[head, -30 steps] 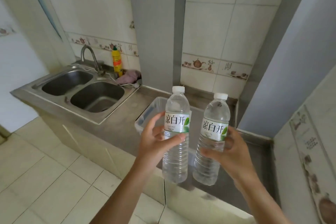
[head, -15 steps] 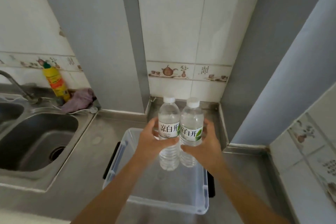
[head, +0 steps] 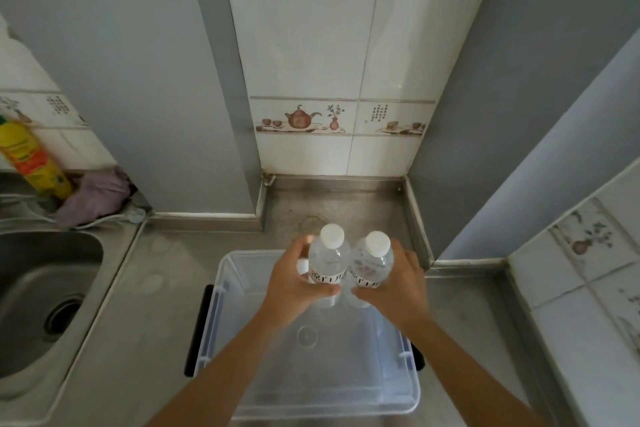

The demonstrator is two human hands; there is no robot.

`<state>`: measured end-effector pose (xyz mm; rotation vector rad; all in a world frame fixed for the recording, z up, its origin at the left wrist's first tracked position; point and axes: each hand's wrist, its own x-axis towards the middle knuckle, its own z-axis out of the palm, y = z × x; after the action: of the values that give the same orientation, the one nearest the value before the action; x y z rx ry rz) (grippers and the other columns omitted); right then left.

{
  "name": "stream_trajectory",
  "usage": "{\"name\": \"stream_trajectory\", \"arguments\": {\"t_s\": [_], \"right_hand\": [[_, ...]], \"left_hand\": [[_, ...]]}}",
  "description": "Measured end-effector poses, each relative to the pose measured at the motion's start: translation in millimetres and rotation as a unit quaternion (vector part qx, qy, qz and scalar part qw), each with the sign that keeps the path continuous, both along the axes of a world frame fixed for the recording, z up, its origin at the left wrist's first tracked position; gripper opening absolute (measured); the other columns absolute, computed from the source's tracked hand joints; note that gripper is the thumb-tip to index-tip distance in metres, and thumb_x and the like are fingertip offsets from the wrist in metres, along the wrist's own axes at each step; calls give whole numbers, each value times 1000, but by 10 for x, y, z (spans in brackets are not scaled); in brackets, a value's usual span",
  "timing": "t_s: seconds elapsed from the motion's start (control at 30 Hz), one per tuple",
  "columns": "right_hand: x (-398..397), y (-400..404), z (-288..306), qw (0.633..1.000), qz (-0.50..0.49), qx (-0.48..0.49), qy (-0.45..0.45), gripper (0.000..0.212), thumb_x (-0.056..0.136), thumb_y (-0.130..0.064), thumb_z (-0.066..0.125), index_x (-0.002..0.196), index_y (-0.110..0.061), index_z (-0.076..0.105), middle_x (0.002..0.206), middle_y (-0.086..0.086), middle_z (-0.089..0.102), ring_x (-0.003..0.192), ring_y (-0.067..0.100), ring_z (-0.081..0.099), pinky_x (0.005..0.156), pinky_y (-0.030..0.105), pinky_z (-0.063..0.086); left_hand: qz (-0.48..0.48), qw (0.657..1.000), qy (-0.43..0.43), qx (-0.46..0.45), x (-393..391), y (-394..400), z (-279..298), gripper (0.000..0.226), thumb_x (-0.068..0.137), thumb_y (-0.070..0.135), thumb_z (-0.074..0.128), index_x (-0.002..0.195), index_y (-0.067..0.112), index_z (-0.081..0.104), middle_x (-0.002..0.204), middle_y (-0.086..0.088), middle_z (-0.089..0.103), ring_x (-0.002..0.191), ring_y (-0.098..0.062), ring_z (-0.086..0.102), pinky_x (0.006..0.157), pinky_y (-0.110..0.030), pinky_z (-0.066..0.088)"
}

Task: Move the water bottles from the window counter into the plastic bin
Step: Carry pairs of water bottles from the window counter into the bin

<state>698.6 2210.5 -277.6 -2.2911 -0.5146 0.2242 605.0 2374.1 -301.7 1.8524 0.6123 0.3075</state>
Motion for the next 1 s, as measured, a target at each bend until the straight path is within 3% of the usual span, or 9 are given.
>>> {"name": "stream_trajectory", "arguments": {"t_s": [0.1, 0.23, 0.3, 0.37, 0.47, 0.57, 0.77, 0.87, 1.0], "right_hand": [[23, -2, -87, 1000, 7, -14, 10, 86, 46, -23, 89, 123, -30, 50, 114, -10, 55, 118, 18, 42, 96, 35, 41], [20, 16, -169, 1000, -8, -7, 8, 81, 44, -18, 90, 118, -25, 57, 112, -12, 51, 117, 19, 43, 95, 30, 39], [26, 29, -181, 1000, -13, -17, -19, 78, 44, -19, 91, 115, -22, 59, 108, -13, 44, 112, 20, 42, 95, 34, 40], [43, 39, -159, 999, -24, -32, -12, 75, 46, -22, 91, 114, -21, 58, 110, -11, 40, 111, 19, 39, 99, 39, 40], [54, 37, -134, 998, -33, -50, 9, 75, 52, -24, 90, 119, -20, 55, 119, -4, 48, 118, 21, 38, 103, 39, 36], [2, 19, -102, 999, -38, -33, 8, 76, 56, -24, 89, 123, -20, 53, 123, -3, 54, 121, 22, 39, 103, 40, 36], [-100, -104, -46, 999, -24, -24, 17, 70, 69, -31, 81, 130, -30, 46, 128, -8, 54, 120, 18, 50, 100, 37, 45], [-194, -248, 61, 997, -18, -65, -22, 67, 80, -37, 71, 138, -32, 39, 138, -9, 49, 122, 13, 50, 94, 26, 41], [-367, -507, 258, 979, -61, -120, -154, 55, 85, -34, 65, 136, -21, 48, 142, 1, 51, 124, 25, 54, 95, 41, 48]], "left_hand": [[18, 1000, -10, 0, 8, -43, -79, 77, 48, 13, 96, 104, 44, 51, 101, 17, 64, 92, 12, 58, 74, -6, 46], [49, 998, -24, -18, 26, -98, -192, 76, 46, 17, 93, 103, 46, 51, 103, 14, 61, 99, -7, 60, 74, -20, 55], [45, 998, -23, -22, 41, -91, -262, 79, 48, 15, 94, 108, 43, 51, 110, 9, 61, 106, -11, 59, 73, -17, 54], [41, 999, -25, -23, 40, -89, -304, 81, 49, 16, 93, 114, 40, 52, 115, 10, 61, 110, -9, 59, 78, -16, 54], [32, 999, -33, -4, 38, -107, -306, 84, 48, 28, 91, 123, 28, 53, 119, 18, 56, 112, -7, 59, 92, -26, 52], [10, 998, -40, 50, 26, -105, -272, 88, 51, 31, 90, 128, 23, 48, 121, 29, 41, 111, -9, 56, 91, -15, 46], [-29, 996, 1, 79, -51, -71, -257, 84, 67, 30, 88, 136, 22, 41, 125, 12, 47, 112, -11, 55, 82, -9, 39], [-54, 994, 16, 98, -140, -65, -167, 74, 75, 32, 82, 137, 24, 42, 129, 11, 52, 118, -16, 56, 87, -23, 46], [-35, 967, -11, 251, -293, -134, 162, 66, 81, 36, 76, 137, 15, 48, 133, -4, 60, 120, -25, 57, 96, -39, 49]]}}
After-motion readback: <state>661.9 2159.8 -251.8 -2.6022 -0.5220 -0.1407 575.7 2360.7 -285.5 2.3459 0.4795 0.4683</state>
